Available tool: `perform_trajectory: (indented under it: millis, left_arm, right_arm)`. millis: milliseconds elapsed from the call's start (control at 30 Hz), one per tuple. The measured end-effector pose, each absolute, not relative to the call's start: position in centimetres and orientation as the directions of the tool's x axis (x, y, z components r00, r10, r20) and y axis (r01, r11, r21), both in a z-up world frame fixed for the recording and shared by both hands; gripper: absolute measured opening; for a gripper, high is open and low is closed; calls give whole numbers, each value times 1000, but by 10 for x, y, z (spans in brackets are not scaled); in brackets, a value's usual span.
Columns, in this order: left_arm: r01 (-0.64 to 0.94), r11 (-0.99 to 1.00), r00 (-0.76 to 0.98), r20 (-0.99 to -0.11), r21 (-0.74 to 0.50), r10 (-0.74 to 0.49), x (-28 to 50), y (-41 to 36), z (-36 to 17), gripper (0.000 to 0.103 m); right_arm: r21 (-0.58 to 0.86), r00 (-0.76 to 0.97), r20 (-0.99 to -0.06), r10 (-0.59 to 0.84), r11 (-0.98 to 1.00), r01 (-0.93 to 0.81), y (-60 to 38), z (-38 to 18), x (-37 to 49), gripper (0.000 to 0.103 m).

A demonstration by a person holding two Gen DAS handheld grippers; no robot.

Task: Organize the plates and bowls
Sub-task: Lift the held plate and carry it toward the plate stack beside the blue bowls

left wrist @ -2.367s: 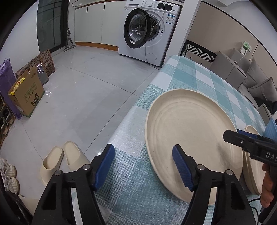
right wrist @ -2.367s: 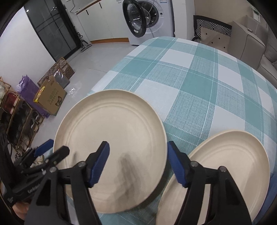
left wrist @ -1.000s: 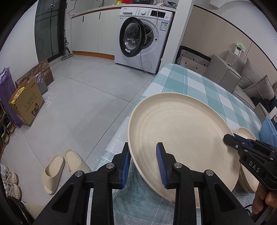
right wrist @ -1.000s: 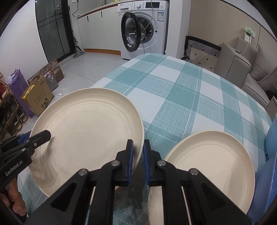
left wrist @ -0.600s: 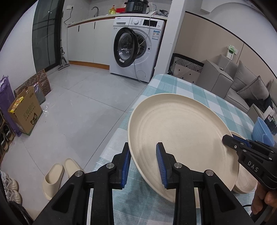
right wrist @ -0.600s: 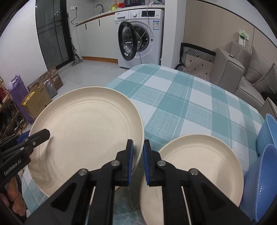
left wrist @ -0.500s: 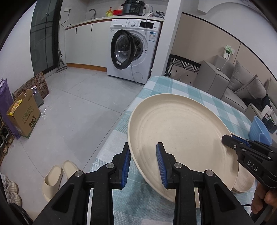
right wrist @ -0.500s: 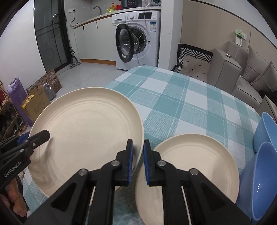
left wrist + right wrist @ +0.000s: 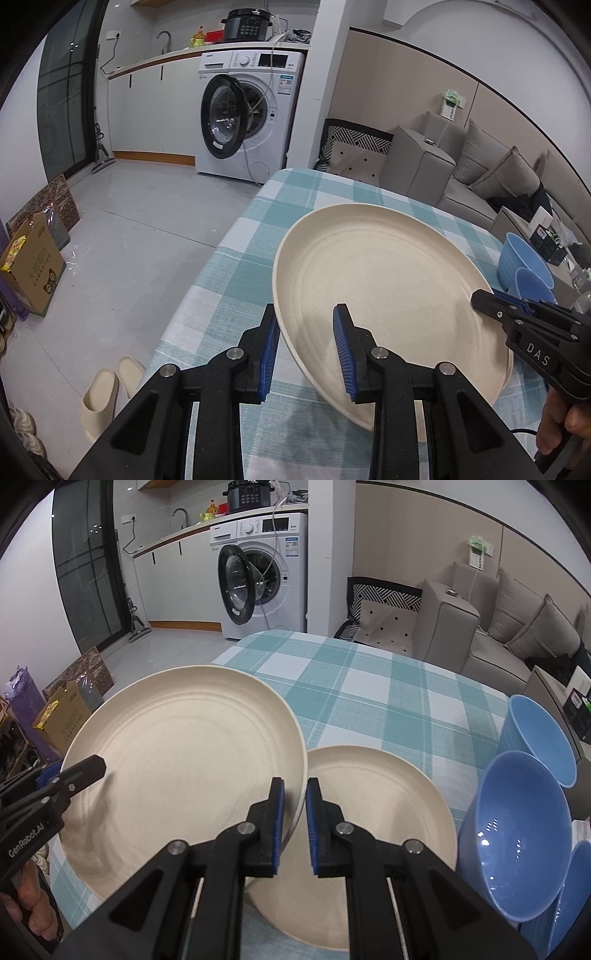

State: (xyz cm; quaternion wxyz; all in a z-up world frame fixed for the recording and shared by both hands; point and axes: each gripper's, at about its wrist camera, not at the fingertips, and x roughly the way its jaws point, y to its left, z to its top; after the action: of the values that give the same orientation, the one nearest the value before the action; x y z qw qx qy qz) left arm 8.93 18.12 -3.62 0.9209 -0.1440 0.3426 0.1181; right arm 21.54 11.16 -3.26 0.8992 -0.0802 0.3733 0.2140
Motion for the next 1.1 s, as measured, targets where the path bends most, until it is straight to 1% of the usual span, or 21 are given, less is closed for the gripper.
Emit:
perform_trajectory:
  millis: [300, 567, 900, 1100]
  left_arm:
    - [-243, 954, 747, -661, -174, 70, 98, 146, -36, 30]
    - [-194, 968, 751, -659, -162, 40, 103, 121, -36, 30]
    - [-166, 977, 737, -675, -134, 32, 116, 101, -49, 30]
    - [-155, 984, 725, -687, -89, 52, 125, 88, -59, 30]
  right_arm:
    - [23, 648, -708, 280, 927, -374, 73, -31, 203, 11]
    - [59, 648, -715, 262, 946, -318, 41, -36, 196, 11]
    - [78, 636, -732, 246, 957, -280, 16, -50, 191, 11]
    - [89, 626, -745, 230, 965, -248, 4, -59, 192, 11]
